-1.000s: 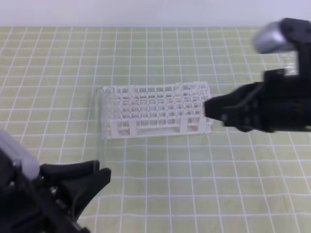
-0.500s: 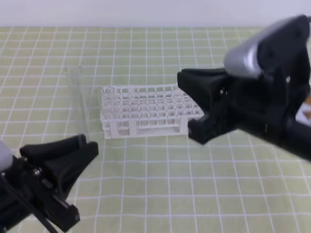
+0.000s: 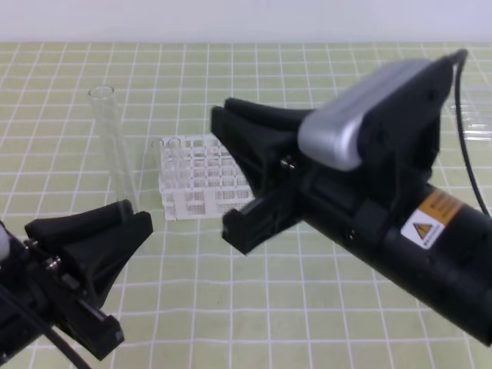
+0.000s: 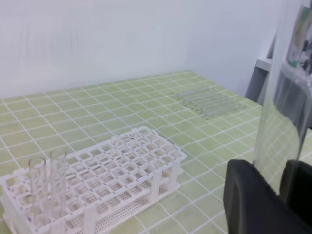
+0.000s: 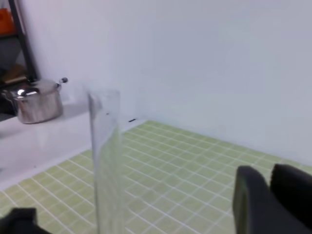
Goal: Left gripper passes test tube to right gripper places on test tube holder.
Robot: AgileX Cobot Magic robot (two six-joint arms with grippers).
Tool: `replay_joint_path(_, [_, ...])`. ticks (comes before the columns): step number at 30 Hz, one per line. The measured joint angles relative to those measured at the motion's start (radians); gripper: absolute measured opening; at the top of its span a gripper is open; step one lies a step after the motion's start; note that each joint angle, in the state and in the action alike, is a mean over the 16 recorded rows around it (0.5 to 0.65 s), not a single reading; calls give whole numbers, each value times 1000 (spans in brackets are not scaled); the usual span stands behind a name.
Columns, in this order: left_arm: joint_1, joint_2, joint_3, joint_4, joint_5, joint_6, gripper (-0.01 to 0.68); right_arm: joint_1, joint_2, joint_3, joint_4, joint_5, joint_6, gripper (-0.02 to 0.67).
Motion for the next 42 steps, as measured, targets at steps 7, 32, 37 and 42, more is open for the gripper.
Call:
replay_joint_path(7, [0, 0, 0, 36, 5, 5, 54, 12, 24, -84, 1, 75, 37, 238])
replay_joint_path(32, [0, 0, 0, 78, 11, -19, 35, 106, 133, -133, -54, -43, 73, 357])
replay_joint_path(37, [0, 0, 0, 76, 7, -21, 35, 106, 159, -152, -54, -64, 73, 367])
replay_joint_path(42, [0, 0, 0, 75, -7, -22, 42, 106, 186, -177, -53, -68, 73, 377])
